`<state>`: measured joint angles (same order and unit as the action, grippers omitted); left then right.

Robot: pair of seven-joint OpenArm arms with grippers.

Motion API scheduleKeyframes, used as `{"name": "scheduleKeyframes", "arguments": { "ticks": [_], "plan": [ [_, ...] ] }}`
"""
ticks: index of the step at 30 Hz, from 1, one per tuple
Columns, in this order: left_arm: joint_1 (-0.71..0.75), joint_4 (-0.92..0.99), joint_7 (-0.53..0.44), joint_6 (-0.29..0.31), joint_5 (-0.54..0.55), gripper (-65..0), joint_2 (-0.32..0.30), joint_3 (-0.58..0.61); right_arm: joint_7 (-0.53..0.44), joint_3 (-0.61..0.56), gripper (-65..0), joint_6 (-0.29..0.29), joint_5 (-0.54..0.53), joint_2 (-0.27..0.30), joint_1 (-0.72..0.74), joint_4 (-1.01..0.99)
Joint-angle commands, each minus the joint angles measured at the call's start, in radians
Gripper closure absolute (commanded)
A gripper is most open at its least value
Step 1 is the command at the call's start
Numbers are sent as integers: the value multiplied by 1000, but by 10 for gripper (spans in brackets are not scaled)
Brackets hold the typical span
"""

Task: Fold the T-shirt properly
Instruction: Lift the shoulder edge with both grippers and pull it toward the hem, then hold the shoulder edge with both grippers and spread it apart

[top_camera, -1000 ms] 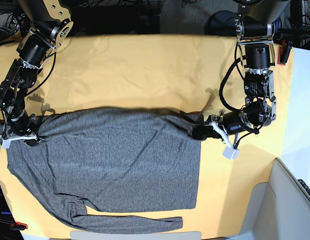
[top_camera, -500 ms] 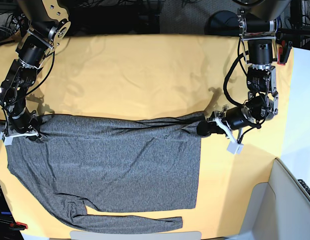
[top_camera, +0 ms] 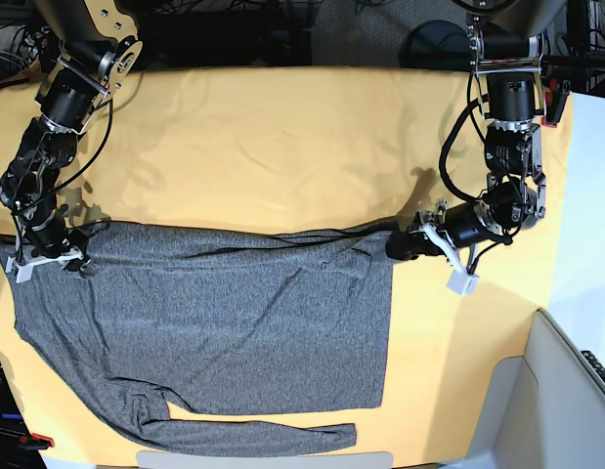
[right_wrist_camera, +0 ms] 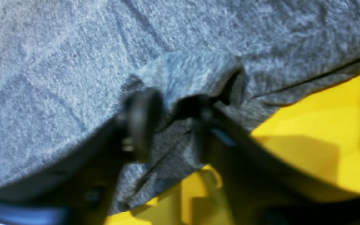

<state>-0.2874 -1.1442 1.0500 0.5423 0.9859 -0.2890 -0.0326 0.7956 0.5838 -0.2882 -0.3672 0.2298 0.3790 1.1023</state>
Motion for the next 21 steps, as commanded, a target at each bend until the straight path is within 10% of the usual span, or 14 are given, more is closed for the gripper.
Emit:
{"name": "scheduleKeyframes", "arguments": {
  "ticks": [1, 13, 21],
  "plan": [
    [-20, -15, -10, 5, 20, -170, -13, -3, -17, 2, -332, -7, -6, 16, 15, 23],
    [-20, -24, -1, 14, 26, -203, -54, -5, -15, 9, -402, -7, -20, 41, 1, 28],
    [-22, -30, -10, 28, 28, -204, -68, -7, -15, 9, -402, -6, -375, 135, -50, 28]
  ]
}}
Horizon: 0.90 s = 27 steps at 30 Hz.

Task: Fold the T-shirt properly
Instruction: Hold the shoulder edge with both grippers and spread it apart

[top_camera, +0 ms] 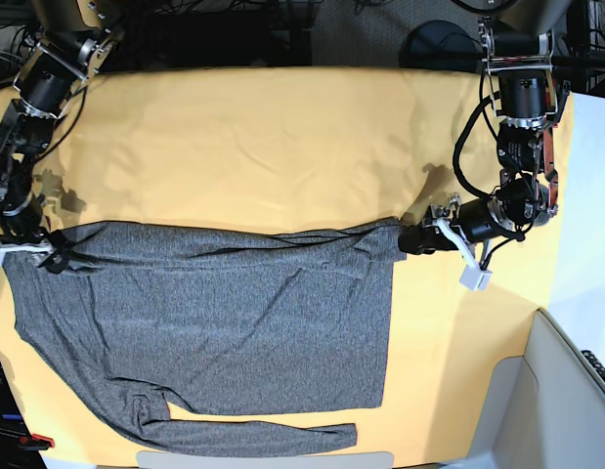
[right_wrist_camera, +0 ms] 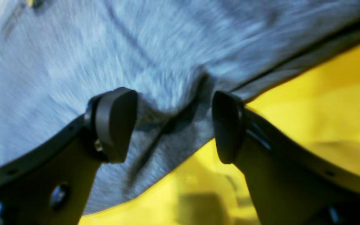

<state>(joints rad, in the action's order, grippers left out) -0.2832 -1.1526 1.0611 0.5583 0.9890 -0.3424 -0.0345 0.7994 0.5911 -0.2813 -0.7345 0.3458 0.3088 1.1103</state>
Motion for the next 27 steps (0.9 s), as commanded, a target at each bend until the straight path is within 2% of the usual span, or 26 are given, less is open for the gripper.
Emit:
{"name": "scheduleKeyframes", "arguments": {
  "ticks": [1, 5, 13, 16, 27],
  "plan": [
    [-26, -33, -22, 32, 24, -204, -14, -5, -19, 5, -402, -12, -56, 34, 11, 20],
    [-12, -85, -20, 45, 24, -204, -14, -5, -21, 99, -402, -12, -176, 46, -33, 9],
    [32, -157, -14, 45, 21, -204, -14, -3, -27, 258, -402, -12, -178, 34, -69, -60],
    [39, -157, -14, 47, 21, -204, -14, -3, -35, 270, -402, -12, -178, 43, -55, -124],
    [54, -158, -12, 47, 21, -204, -14, 0, -160, 266, -402, -11, -176, 51, 65, -313]
  ]
}}
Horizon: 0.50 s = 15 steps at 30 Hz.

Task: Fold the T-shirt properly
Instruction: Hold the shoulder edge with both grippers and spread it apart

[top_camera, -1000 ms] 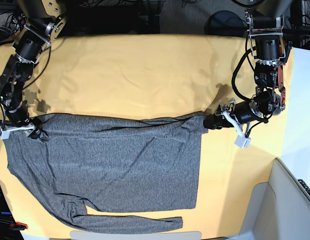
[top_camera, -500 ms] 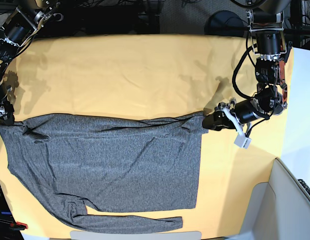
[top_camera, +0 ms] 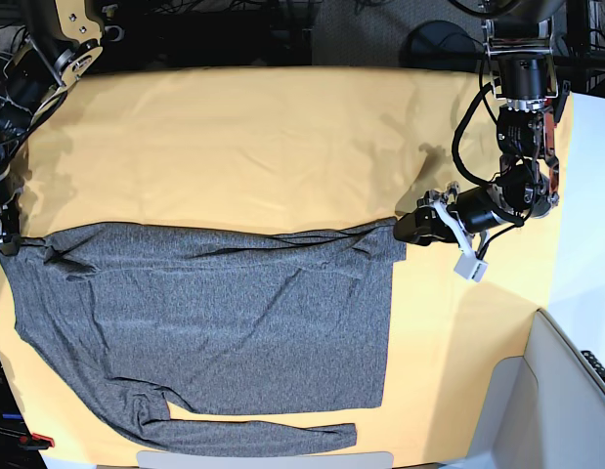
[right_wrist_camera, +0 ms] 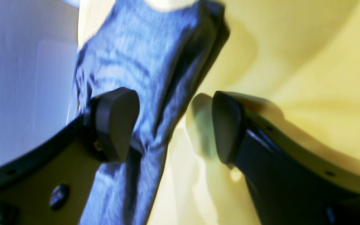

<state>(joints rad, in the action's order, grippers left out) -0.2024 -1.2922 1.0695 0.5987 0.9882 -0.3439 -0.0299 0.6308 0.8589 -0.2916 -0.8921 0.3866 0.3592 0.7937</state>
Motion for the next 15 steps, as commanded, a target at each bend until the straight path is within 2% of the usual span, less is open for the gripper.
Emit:
{"name": "scheduleKeyframes", "arguments": {
  "ticks": [1, 8, 11, 15],
  "plan": [
    [-27, -19, -21, 7, 22, -204, -13, -5, 1, -2, -402, -1, -19, 10, 27, -12],
    [-12, -27, -19, 7, 24, -204, -13, -6, -18, 1, -402, -1, 110, 5, 136, -90],
    [-12, -46, -15, 7, 24, -204, -13, -6, -18, 1, -402, -1, 121, 5, 163, -104],
    [-12, -50, 41, 7, 24, -204, -13, -8, -18, 0, -400, -1, 121, 5, 182, -125]
  ]
}}
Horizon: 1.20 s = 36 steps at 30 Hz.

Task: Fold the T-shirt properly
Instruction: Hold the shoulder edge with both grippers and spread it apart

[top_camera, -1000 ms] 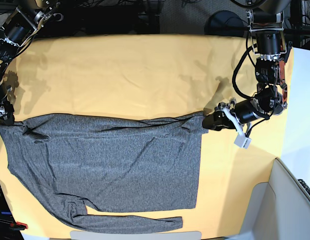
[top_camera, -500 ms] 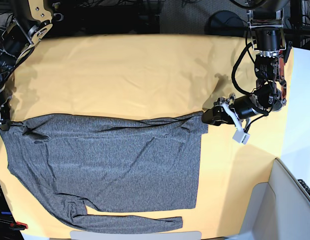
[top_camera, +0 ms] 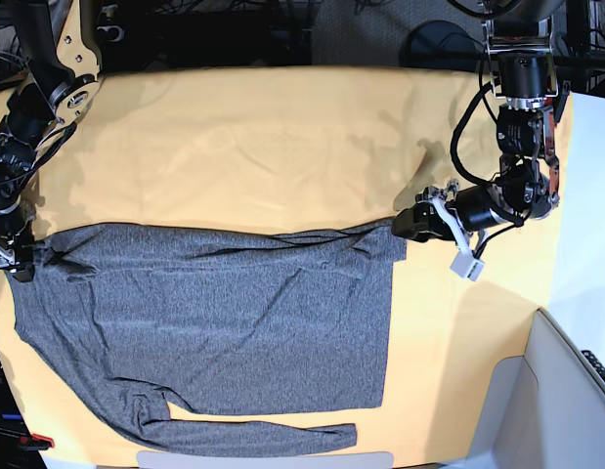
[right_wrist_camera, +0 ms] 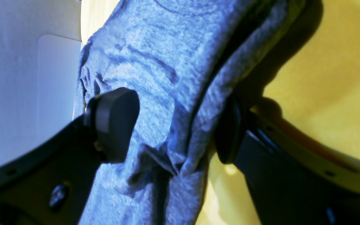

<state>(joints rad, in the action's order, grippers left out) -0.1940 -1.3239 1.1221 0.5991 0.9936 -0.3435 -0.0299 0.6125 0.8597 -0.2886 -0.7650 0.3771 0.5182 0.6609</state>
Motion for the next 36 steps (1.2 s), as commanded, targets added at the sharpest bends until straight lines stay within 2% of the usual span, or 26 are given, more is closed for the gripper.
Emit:
{"name": "scheduleKeyframes", "arguments": {
  "ticks": [1, 3, 6, 8, 11, 17, 22, 31, 36],
  "plan": [
    [-20, -18, -7, 6, 18, -204, -13, -8, 1, -3, -393, -4, -6, 15, 23, 7],
    [-20, -18, -6, 6, 18, -204, -13, -8, 1, -3, -321, -4, -6, 15, 18, 7],
    [-12, -18, 16, 6, 18, -204, -13, -9, 1, -3, -103, -4, -4, 15, 12, 7],
    [-9, -16, 43, 6, 18, -204, -10, -9, 1, -3, 0, -4, -4, 18, 1, 7],
    [-14, 2, 52, 6, 18, -207, 11, -9, 1, -3, -5, -4, -4, 20, -8, 7],
    [-66, 186, 26, 6, 18, -264, 60, -11, 1, -3, -11, -4, -4, 20, -11, 7],
    [-104, 294, -38, 6, 18, -266, 63, -11, 7, -4, -11, -4, -4, 20, -11, 7],
    [-150, 355, -49, 6, 18, -265, 59, -11, 8, -4, -11, -4, -4, 18, -11, 7],
    [-149, 361, -72, 5, 15, -265, 39, -117, 8, -4, -11, -4, -4, 20, -22, 10]
  ]
}}
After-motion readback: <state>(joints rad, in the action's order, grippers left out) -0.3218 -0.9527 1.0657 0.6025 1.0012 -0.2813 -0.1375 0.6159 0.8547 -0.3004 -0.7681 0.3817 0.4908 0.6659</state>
